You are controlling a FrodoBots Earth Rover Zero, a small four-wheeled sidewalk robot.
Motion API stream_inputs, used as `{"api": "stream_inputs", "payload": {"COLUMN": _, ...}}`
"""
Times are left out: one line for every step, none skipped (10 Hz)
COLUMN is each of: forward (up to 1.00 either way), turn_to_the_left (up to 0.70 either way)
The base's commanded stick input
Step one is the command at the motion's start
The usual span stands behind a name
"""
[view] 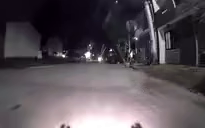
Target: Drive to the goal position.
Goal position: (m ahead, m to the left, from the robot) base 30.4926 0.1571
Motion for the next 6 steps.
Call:
{"api": "stream_inputs", "payload": {"forward": 0.70, "turn_to_the_left": 0.00}}
{"api": "stream_inputs", "payload": {"forward": 0.70, "turn_to_the_left": 0.00}}
{"api": "stream_inputs", "payload": {"forward": 0.70, "turn_to_the_left": 0.00}}
{"api": "stream_inputs", "payload": {"forward": 0.70, "turn_to_the_left": 0.00}}
{"api": "stream_inputs", "payload": {"forward": 0.70, "turn_to_the_left": 0.00}}
{"api": "stream_inputs", "payload": {"forward": 0.70, "turn_to_the_left": 0.00}}
